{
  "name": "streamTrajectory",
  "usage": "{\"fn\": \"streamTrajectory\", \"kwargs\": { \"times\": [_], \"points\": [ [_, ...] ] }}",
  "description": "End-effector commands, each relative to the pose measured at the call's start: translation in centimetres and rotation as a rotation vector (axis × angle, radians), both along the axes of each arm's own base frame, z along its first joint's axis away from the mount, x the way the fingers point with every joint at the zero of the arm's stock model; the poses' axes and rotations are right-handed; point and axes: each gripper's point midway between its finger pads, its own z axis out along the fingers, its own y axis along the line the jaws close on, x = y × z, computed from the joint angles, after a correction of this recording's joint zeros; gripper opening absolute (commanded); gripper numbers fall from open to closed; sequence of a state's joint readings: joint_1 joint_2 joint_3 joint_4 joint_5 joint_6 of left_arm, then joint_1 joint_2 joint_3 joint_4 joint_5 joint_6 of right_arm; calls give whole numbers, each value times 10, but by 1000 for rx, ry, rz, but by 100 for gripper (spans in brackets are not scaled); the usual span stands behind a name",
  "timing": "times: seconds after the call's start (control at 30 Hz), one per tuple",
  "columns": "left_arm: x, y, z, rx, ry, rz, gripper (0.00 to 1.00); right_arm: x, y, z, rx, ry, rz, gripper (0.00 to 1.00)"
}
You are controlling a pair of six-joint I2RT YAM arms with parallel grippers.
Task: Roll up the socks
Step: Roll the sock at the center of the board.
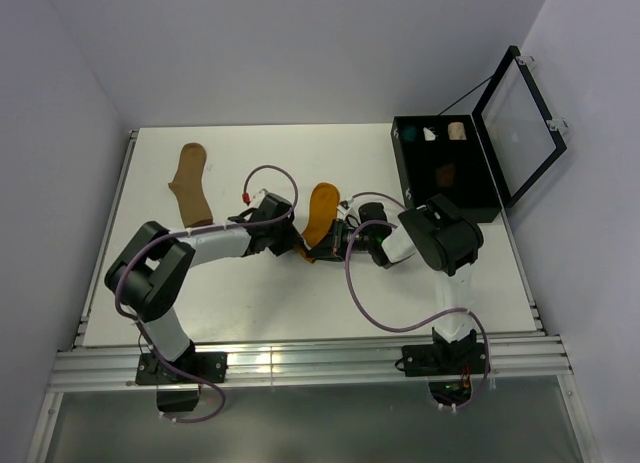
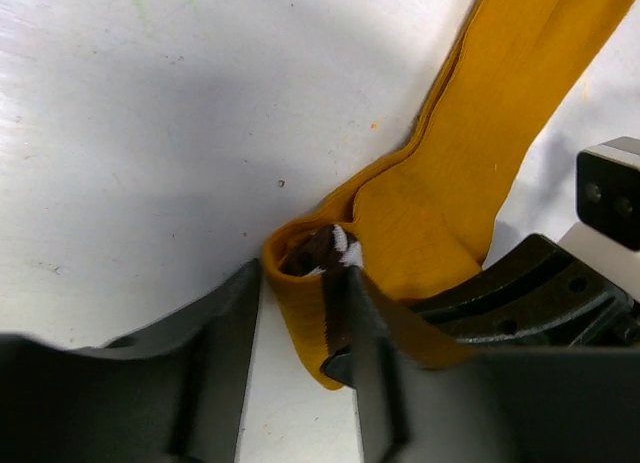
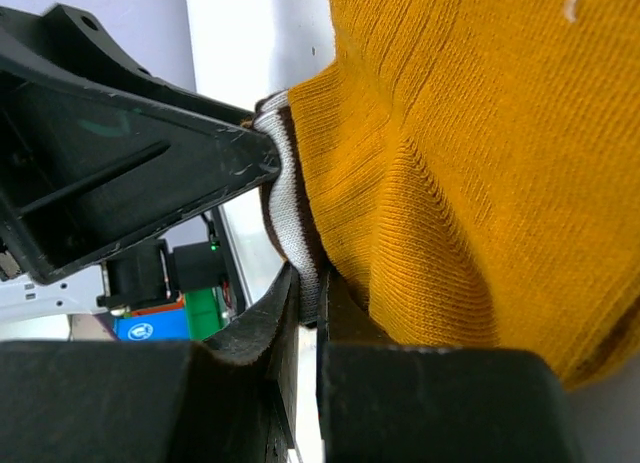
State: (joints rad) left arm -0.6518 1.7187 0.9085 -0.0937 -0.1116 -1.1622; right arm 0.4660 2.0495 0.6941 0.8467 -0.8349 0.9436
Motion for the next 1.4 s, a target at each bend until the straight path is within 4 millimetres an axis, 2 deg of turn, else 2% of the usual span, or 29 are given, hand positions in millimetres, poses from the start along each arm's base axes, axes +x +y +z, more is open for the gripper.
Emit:
{"fn": "streamTrajectory", "kwargs": {
  "times": [0.0,0.17,0.2,0.27,0.33,0.37,0.4,0.53,0.63,0.67,0.77,0.9,1.03,1.17,1.37],
  "points": [
    [-1,0,-7,47,32,-15,41,-7,-14,-32,-144,43,-34,2],
    [-8,5,-16,110,96,-47,28,-5,-11,-23,-163,-14,-31,9],
    [-10,7,-19,125,107,-51,22,-6,-9,-17,-172,-51,-16,13],
    [-10,9,-17,148,110,-62,18,-3,-10,-13,-208,-106,-30,18],
    [-12,16,-17,192,119,-76,13,3,-15,-5,-284,-203,-44,27],
    [-15,24,-14,240,123,-95,12,12,-21,14,-372,-362,-56,35],
    [-14,24,-13,239,120,-95,12,9,-23,10,-387,-343,-49,35],
    [-20,35,-9,317,127,-159,12,17,-27,30,-535,-531,-78,45],
    [-21,35,-7,329,130,-191,12,16,-19,47,-608,-675,-80,47],
    [-23,35,-8,323,137,-198,12,10,-10,54,-607,-719,-69,48],
    [-25,33,-9,307,148,-212,12,9,-1,64,-627,-808,-63,49],
    [-24,30,-8,287,147,-216,12,-3,17,67,-660,-928,-30,50],
    [-23,27,-7,277,145,-220,12,-9,30,59,-701,-969,4,50],
    [-23,26,-6,274,145,-222,12,-7,43,58,-742,-1015,19,51],
    [-24,25,-7,266,148,-225,12,-6,49,44,-816,-1040,43,50]
  ]
}}
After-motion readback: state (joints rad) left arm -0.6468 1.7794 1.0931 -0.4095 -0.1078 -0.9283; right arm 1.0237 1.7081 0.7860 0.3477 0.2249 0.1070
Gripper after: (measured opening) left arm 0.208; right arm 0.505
